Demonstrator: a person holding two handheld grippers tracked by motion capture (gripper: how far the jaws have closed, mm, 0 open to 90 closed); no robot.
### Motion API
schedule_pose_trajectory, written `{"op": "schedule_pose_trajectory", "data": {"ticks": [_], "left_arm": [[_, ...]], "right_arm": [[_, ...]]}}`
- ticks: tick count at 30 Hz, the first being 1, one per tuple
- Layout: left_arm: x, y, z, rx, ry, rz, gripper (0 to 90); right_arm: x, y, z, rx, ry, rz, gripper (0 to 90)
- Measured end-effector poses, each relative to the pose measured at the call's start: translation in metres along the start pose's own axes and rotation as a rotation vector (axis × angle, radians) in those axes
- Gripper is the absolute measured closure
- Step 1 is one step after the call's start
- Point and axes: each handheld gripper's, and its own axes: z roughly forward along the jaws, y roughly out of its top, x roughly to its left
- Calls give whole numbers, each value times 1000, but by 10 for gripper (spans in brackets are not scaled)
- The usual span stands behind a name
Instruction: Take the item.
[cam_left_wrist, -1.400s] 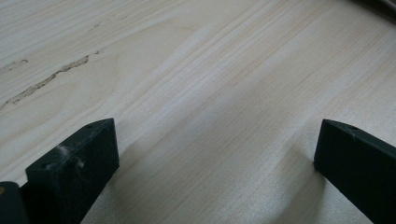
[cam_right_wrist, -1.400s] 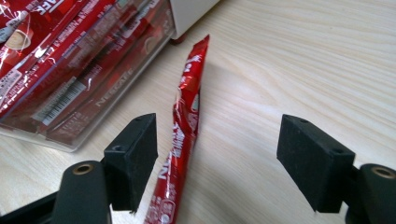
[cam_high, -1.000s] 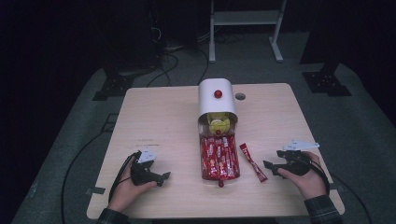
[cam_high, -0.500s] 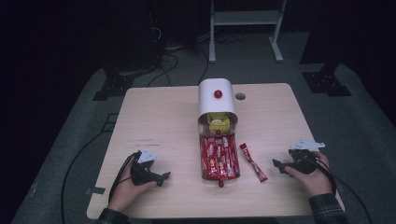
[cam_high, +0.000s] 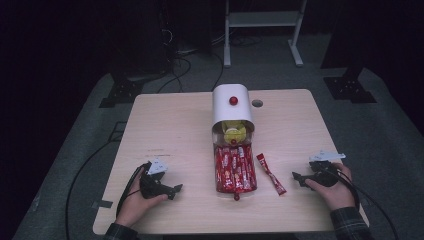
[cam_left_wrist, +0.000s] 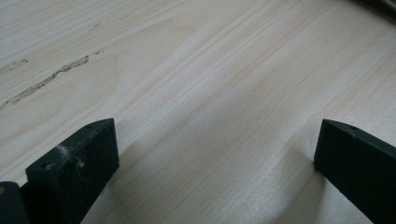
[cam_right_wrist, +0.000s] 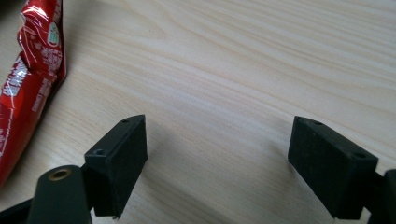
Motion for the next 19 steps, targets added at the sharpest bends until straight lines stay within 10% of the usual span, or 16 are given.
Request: {"op": "schedule_pose_trajectory", "data": {"ticks": [19], "left_arm": [[0, 0, 0, 0, 0, 0, 0]], "right_arm": [[-1, -7, 4, -60, -13, 33, 124]]}}
